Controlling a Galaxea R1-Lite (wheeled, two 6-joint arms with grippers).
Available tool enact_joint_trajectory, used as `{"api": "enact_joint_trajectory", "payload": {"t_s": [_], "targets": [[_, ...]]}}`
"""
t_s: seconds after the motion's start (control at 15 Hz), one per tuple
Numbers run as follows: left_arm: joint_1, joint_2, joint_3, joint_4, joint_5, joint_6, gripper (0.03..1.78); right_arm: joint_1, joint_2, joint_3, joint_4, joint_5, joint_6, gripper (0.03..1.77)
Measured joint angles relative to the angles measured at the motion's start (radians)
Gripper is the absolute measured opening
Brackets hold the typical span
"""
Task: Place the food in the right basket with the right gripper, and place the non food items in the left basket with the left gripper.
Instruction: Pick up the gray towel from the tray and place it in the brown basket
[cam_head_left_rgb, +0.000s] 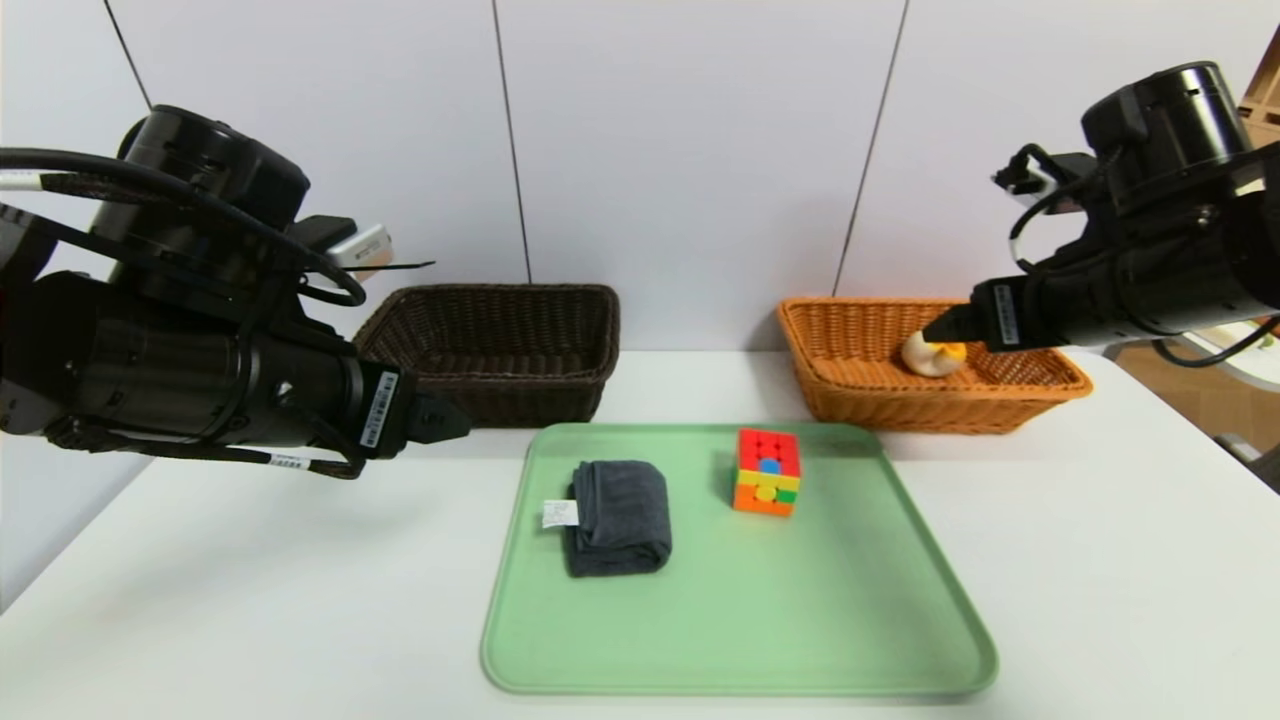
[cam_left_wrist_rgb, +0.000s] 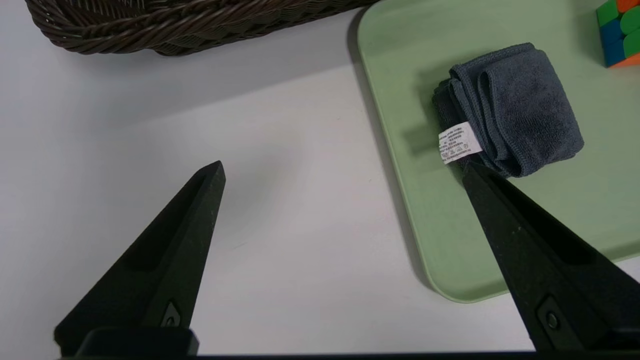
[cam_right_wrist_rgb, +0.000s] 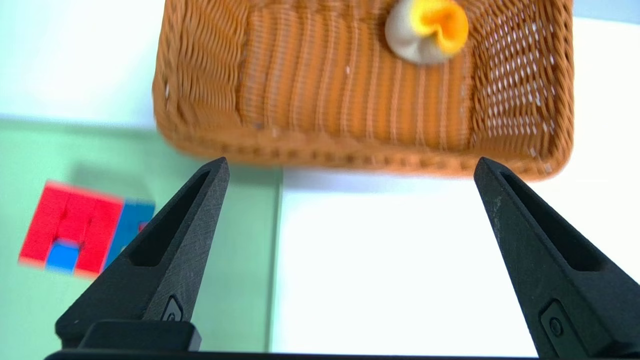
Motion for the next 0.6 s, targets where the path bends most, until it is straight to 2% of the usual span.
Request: {"api": "enact_joint_trajectory", "payload": {"t_s": [0.13,0.4,0.6], "targets": [[0.000,-0.005,0.005,0.000,0.013,-0.002,1.69,-0.002,-0.076,0.065,0.033,0.000,-0.002,1.69],[0.001,-0.015,0.027,-0.003,0.077,-0.001,1.69,-0.061,-0.206,0.181,0.037,-0.007,-0.010,1.69],[0.000,-0.024,0.034,0.002,0.086,0.001,1.69,-0.076,-0.297,0.243,0.030,-0.009,-0.010,1.69]]}}
